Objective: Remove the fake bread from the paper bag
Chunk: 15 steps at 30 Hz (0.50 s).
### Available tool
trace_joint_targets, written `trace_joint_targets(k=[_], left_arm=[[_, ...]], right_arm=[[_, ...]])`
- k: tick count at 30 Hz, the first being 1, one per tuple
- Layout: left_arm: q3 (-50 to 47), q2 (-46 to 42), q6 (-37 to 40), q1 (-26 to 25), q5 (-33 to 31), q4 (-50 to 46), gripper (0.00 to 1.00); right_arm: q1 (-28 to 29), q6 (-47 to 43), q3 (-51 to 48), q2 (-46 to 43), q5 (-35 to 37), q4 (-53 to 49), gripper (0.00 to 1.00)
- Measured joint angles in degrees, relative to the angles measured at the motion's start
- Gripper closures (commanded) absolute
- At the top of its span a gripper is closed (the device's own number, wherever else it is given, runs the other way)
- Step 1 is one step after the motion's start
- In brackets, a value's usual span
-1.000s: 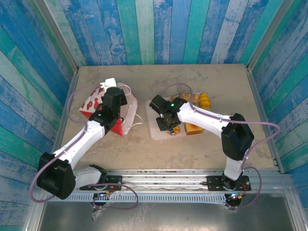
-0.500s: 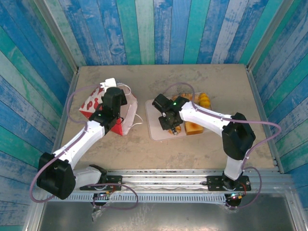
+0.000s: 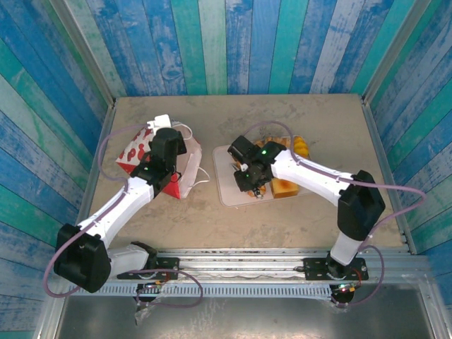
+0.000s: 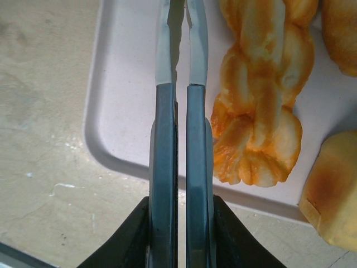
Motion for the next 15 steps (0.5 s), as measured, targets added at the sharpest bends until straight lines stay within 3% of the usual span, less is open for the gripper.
trace_joint_targets(k=[15], left_arm=[[0.0,0.0,6.6,0.0,4.1,-0.5,0.97]], right_arm=[[0.0,-0.6,0.1,-11.2,-9.1,1.6,0.70]])
